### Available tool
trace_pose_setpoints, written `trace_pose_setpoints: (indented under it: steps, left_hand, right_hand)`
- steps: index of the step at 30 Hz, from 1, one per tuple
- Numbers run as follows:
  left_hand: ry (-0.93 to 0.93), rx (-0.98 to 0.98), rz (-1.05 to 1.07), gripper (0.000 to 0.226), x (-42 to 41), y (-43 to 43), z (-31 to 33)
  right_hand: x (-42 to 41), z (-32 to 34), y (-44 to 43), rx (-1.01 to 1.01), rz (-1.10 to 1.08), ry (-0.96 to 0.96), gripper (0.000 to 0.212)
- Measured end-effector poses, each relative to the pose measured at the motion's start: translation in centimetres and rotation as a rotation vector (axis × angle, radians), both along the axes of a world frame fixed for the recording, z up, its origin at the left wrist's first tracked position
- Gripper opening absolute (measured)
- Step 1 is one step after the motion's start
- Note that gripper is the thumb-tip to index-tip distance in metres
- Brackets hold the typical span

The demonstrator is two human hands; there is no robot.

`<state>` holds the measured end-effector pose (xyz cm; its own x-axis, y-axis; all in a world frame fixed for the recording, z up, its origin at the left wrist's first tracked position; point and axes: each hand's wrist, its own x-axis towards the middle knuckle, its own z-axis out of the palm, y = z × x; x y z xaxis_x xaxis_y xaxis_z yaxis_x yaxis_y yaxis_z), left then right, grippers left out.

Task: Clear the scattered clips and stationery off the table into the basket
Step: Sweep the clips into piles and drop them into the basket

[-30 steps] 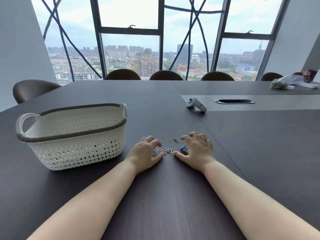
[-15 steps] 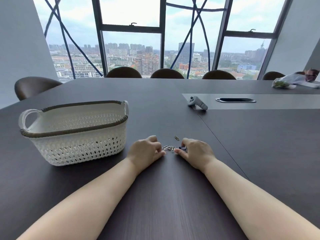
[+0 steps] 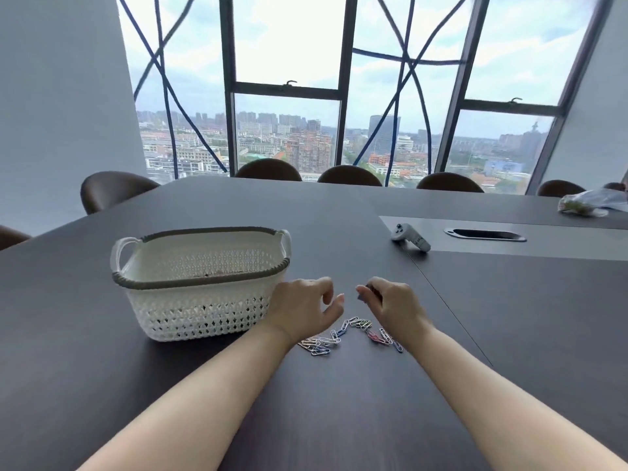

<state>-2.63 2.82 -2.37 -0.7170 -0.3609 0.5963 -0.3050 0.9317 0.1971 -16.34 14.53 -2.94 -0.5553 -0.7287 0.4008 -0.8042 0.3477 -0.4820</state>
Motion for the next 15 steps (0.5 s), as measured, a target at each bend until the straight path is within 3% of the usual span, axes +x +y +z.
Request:
trace_pose_setpoints:
  steps: [4,7,12,15]
  left_hand:
    - [0.197,-0.067,-0.098,0.043,2.7,-0.4,4.2]
    - [0.253,-0.195,-0.005,0.037,5.7,-2.5,7.5]
    - [0.007,-0.122,0.324,0.029,9.7,-9.8,9.1]
    - [-0.242,0.110,0.319,0.025,11.5,-13.1,8.3]
  right_hand:
    - [3.5,5.1,-3.6,-0.214,0.106,-0.011,0.027]
    - [5.8,8.0,-6.7,-0.301,0.177,0.018,0.026]
    - [9.2,9.8,-12.0,-0.297,0.302,0.023,0.028]
    - [10.3,9.3,-15.0,-0.232,0.340,-0.004,0.027]
